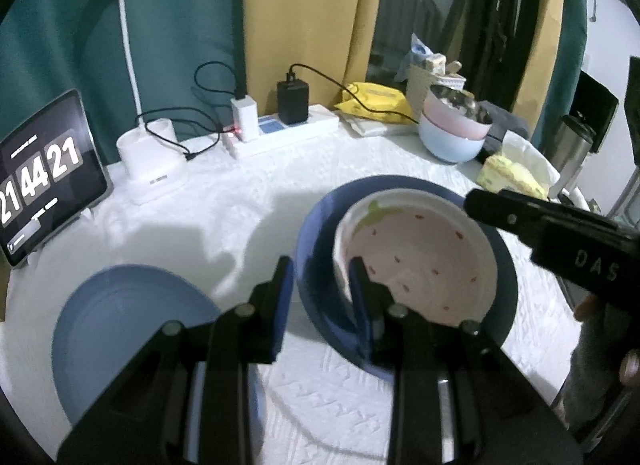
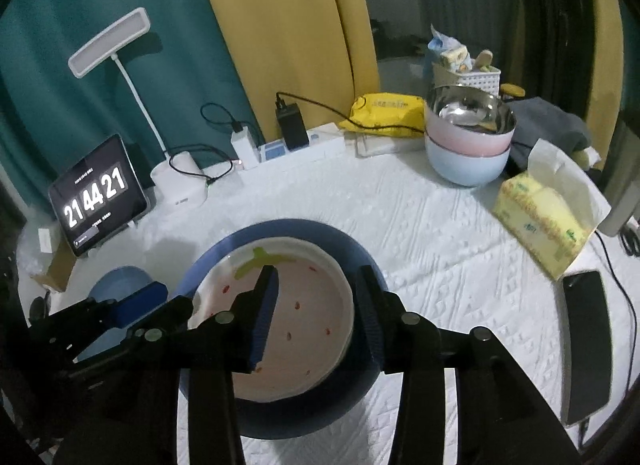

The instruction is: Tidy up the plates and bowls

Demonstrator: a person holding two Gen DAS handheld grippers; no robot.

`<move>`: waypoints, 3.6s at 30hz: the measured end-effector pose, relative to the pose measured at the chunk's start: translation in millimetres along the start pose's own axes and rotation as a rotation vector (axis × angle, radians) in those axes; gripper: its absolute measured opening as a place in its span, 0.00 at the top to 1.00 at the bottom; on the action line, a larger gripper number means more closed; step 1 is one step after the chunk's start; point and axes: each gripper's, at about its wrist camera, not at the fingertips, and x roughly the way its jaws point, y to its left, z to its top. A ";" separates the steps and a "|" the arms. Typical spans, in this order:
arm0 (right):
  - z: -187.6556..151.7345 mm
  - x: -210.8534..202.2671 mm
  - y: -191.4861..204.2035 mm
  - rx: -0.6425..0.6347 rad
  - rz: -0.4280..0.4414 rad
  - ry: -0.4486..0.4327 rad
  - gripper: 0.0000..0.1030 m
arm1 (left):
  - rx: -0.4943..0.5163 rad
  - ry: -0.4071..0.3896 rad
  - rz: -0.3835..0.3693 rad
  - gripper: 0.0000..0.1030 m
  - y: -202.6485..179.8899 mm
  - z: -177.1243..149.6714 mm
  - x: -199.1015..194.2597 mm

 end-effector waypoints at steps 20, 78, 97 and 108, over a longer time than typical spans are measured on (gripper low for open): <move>-11.3 5.8 -57.3 0.109 -0.015 0.053 0.58 | -0.041 0.039 0.013 0.64 21.4 -5.8 10.1; -27.3 26.0 -49.6 0.178 -0.002 0.098 0.89 | -0.008 0.005 0.043 0.87 -7.2 -16.8 16.5; -26.3 3.9 -40.7 0.164 -0.023 0.062 0.89 | -0.002 -0.032 0.027 0.87 -8.7 -16.0 -4.0; -24.2 -10.7 -27.3 0.141 -0.029 0.037 0.89 | -0.013 -0.059 0.024 0.87 -2.2 -17.1 -19.9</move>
